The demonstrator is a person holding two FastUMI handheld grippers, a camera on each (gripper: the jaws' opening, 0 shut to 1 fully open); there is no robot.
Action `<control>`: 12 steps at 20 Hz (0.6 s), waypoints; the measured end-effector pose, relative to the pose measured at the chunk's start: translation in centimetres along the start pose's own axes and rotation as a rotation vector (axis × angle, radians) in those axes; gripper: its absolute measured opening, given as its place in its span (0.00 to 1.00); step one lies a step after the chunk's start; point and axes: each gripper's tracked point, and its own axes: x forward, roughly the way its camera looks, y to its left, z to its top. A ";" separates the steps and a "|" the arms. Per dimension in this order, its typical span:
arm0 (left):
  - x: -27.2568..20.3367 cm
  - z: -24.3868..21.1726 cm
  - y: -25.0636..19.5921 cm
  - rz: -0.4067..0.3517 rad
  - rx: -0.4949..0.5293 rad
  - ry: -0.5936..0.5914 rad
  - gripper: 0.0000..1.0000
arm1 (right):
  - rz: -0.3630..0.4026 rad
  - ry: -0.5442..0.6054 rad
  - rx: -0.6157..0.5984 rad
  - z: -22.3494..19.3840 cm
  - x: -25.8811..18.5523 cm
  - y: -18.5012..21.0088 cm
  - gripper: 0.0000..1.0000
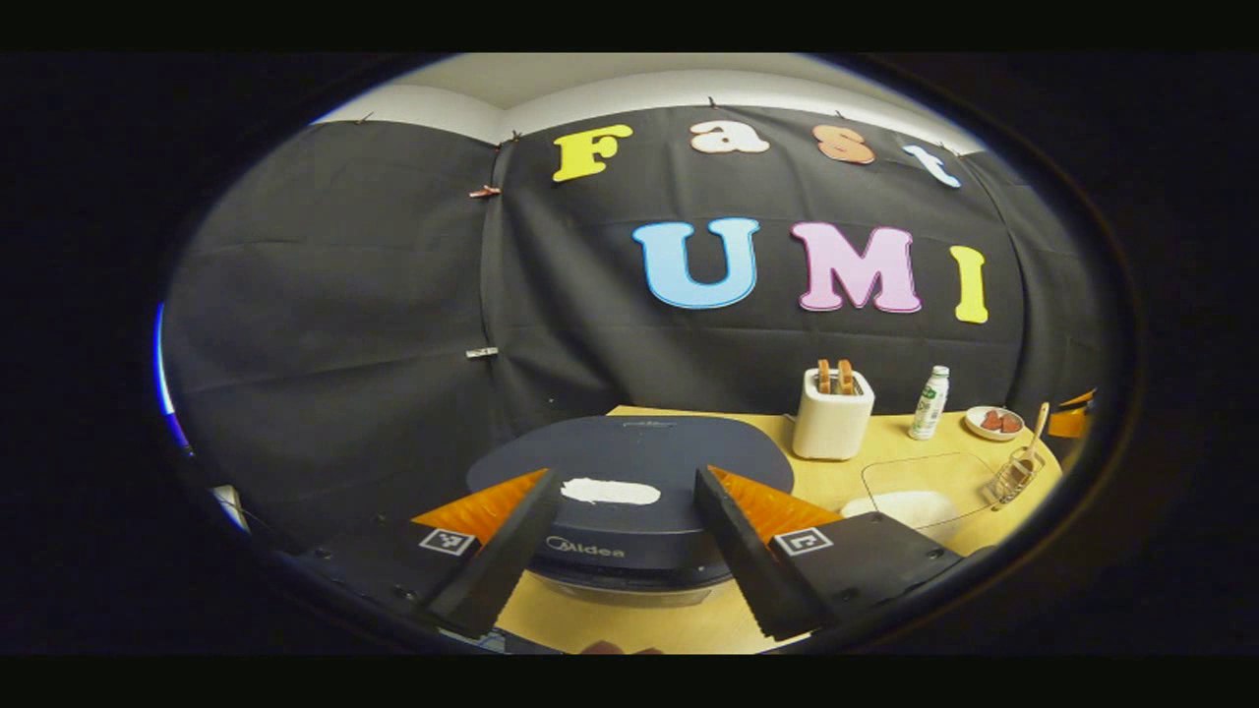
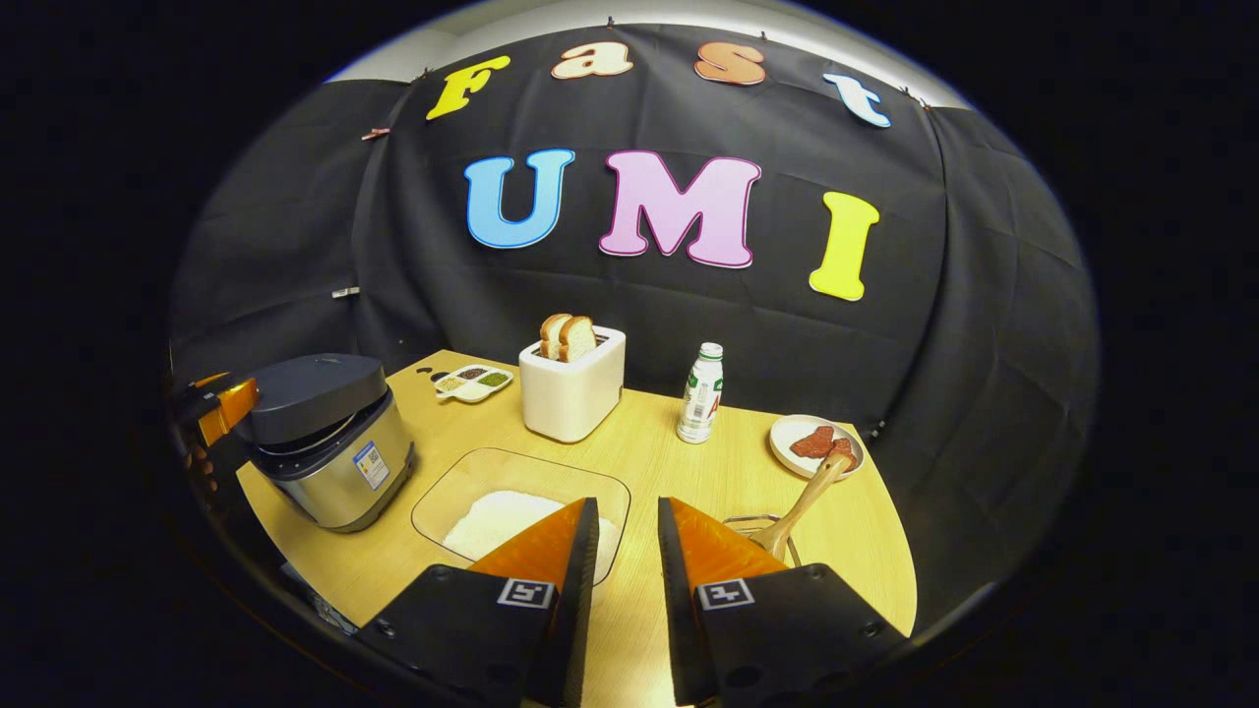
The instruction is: Close the left gripper, press the button to open the rice cooker; take a wooden spoon from the chopstick holder with the right hand, scoop a spoonful of rice and pour it into the rice cooker, then put the wooden spoon back into the chopstick holder.
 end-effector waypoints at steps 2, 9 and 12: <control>0.1 -0.5 0.0 -0.003 -0.005 0.009 0.92 | 0.000 0.000 0.003 0.0 0.0 0.0 0.38; 0.4 -3.5 -0.1 -0.018 -0.033 0.068 0.95 | -0.003 0.005 0.008 -0.3 -0.2 0.1 0.38; 0.4 -3.6 -0.2 -0.015 -0.029 0.077 0.96 | -0.004 0.008 0.011 -0.5 -0.4 0.1 0.38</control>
